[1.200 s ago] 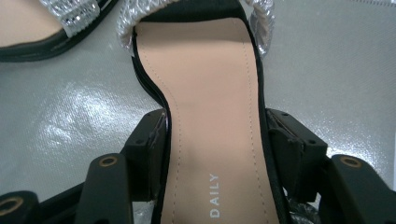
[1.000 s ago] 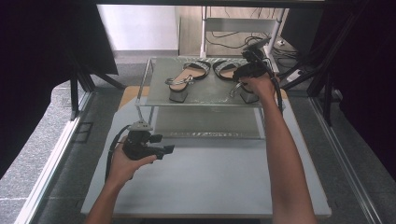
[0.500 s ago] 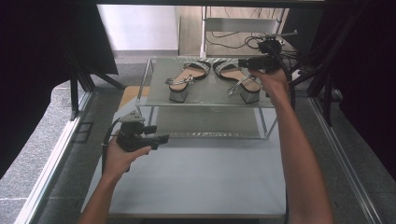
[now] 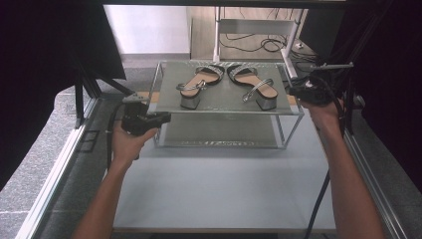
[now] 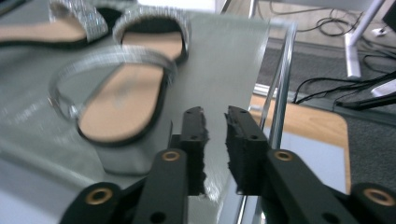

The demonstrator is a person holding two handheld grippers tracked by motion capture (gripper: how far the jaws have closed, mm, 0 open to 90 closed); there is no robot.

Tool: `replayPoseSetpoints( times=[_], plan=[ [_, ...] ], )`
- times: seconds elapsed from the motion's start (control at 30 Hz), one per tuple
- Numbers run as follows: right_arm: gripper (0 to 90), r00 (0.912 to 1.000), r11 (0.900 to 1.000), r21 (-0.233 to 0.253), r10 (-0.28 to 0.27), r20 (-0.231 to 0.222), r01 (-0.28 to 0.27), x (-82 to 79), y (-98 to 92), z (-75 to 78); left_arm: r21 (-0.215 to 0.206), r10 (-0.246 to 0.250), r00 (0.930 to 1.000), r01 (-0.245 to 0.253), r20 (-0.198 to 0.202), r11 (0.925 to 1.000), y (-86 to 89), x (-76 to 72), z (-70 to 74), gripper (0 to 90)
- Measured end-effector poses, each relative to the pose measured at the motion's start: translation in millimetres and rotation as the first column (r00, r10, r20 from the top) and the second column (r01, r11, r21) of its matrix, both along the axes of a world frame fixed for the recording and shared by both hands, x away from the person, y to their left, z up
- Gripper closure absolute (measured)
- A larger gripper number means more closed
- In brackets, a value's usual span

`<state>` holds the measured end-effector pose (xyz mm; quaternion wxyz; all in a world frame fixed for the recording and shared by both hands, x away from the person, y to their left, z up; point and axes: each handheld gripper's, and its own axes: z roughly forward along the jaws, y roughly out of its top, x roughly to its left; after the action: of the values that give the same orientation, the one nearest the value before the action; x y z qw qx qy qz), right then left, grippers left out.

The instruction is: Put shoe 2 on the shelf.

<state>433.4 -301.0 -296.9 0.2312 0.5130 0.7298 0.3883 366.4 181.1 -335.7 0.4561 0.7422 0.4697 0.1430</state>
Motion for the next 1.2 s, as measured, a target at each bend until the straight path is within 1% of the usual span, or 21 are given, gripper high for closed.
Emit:
replayPoseSetpoints(
  times=[0.07, 0.1, 0.17, 0.2, 0.23, 0.3, 0.33, 0.37, 0.4, 0.5, 0.53, 0.63, 0.73, 0.77, 0.83, 0.87, 0.93, 1.03, 1.07, 1.17, 1.2],
  plan=[
    [82.3, 0.9998, 1.0, -0.016, 0.013, -0.013, -0.013, 0.9, 1.1, -10.4, -0.003, 0.022, 0.9996, -0.022, -0.016, 0.9998, -2.0, 12.5, 1.7, 83.9],
    [83.1, 0.9997, 1.0, -0.02, 0.017, -0.02, -0.018, 1.4, 2.3, -14.3, -0.016, 0.039, 0.9987, -0.039, -0.032, 0.9991, -3.5, 21.5, 1.3, 84.3],
    [83.9, 0.9993, 0.999, -0.031, 0.026, -0.028, -0.027, 3.4, 7.9, -25.4, -0.04, 0.053, 0.997, -0.055, -0.057, 0.9977, -5.7, 35.6, -0.9, 84.8],
    [83.9, 0.9991, 0.999, -0.036, 0.028, -0.033, -0.029, 4.4, 11.2, -30.1, -0.042, 0.055, 0.9965, -0.057, -0.063, 0.9975, -7.4, 41.7, -2.0, 84.9],
    [84.0, 0.9989, 0.998, -0.052, 0.029, -0.038, -0.031, 5.2, 14.7, -34.3, -0.043, 0.058, 0.9957, -0.062, -0.071, 0.9972, -9.7, 47.0, -3.3, 84.9],
    [84.8, 0.9991, 0.996, -0.081, 0.03, -0.032, -0.032, 6.2, 22.1, -41.9, -0.037, 0.063, 0.9942, -0.066, -0.087, 0.9972, -14.2, 55.5, -5.8, 84.8],
    [85.3, 0.9994, 0.996, -0.08, 0.031, -0.015, -0.032, 5.9, 24.1, -43.5, -0.028, 0.062, 0.9936, -0.065, -0.094, 0.9975, -18.0, 60.3, -7.1, 84.8],
    [85.2, 0.9994, 0.997, -0.064, 0.036, -0.006, -0.036, 5.9, 26.5, -44.1, -0.021, 0.058, 0.9935, -0.06, -0.098, 0.998, -21.0, 63.6, -7.7, 84.7],
    [85.9, 0.9992, 0.997, -0.06, 0.041, -0.005, -0.041, 6.3, 28.6, -44.9, -0.021, 0.058, 0.9934, -0.06, -0.1, 0.998, -24.1, 66.5, -8.4, 84.6],
    [86.1, 0.9992, 0.997, -0.072, 0.038, 0.007, -0.038, 6.6, 31.1, -44.2, -0.003, 0.075, 0.9922, -0.076, -0.099, 0.9971, -29.8, 74.3, -8.9, 85.7],
    [86.1, 0.9992, 0.997, -0.07, 0.04, 0.006, -0.039, 6.6, 30.7, -44.1, -0.01, 0.079, 0.9915, -0.081, -0.103, 0.9967, -30.9, 76.5, -9.3, 85.9],
    [87.8, 0.9985, 0.997, -0.061, 0.054, 0.011, -0.053, 5.1, 30.2, -43.0, -0.005, 0.08, 0.9916, -0.08, -0.102, 0.9967, -33.5, 78.9, -9.3, 88.0],
    [89.1, 0.9979, 0.995, -0.077, 0.062, 0.022, -0.06, 2.6, 34.0, -41.4, -0.005, 0.061, 0.9932, -0.061, -0.099, 0.9981, -39.0, 76.8, -8.4, 88.4],
    [89.2, 0.9975, 0.995, -0.076, 0.068, 0.019, -0.066, 1.6, 36.4, -40.8, -0.001, 0.05, 0.9938, -0.05, -0.1, 0.9987, -41.3, 75.7, -8.2, 88.4],
    [89.3, 0.9969, 0.993, -0.092, 0.076, 0.022, -0.074, -0.6, 41.1, -39.5, -0.006, 0.043, 0.9947, -0.043, -0.094, 0.999, -47.4, 73.6, -7.8, 88.2],
    [89.3, 0.9964, 0.993, -0.091, 0.082, 0.021, -0.08, -1.4, 42.8, -39.0, -0.006, 0.037, 0.995, -0.038, -0.093, 0.9993, -49.4, 72.8, -7.7, 88.2],
    [89.4, 0.9947, 0.992, -0.076, 0.101, 0.018, -0.099, -3.5, 45.7, -38.0, -0.009, 0.025, 0.9952, -0.026, -0.095, 0.9996, -56.0, 71.5, -8.1, 88.3],
    [89.4, 0.9932, 0.991, -0.063, 0.115, 0.018, -0.114, -5.3, 50.3, -37.9, -0.021, 0.014, 0.9945, -0.017, -0.104, 0.9996, -61.3, 71.6, -9.2, 88.4],
    [89.4, 0.9922, 0.991, -0.047, 0.123, 0.018, -0.122, -5.9, 52.1, -37.6, -0.027, 0.015, 0.9937, -0.018, -0.111, 0.9995, -62.5, 71.5, -9.1, 88.5],
    [89.3, 0.986, 0.986, -0.015, 0.166, 0.019, -0.165, -6.5, 57.7, -37.4, -0.036, 0.002, 0.9927, -0.007, -0.121, 0.9993, -65.6, 72.4, -8.9, 88.3],
    [89.3, 0.9825, 0.983, -0.009, 0.185, 0.019, -0.185, -6.8, 60.7, -37.7, -0.036, -0.001, 0.9924, -0.004, -0.123, 0.9993, -67.5, 72.4, -8.6, 88.3]
  ],
)
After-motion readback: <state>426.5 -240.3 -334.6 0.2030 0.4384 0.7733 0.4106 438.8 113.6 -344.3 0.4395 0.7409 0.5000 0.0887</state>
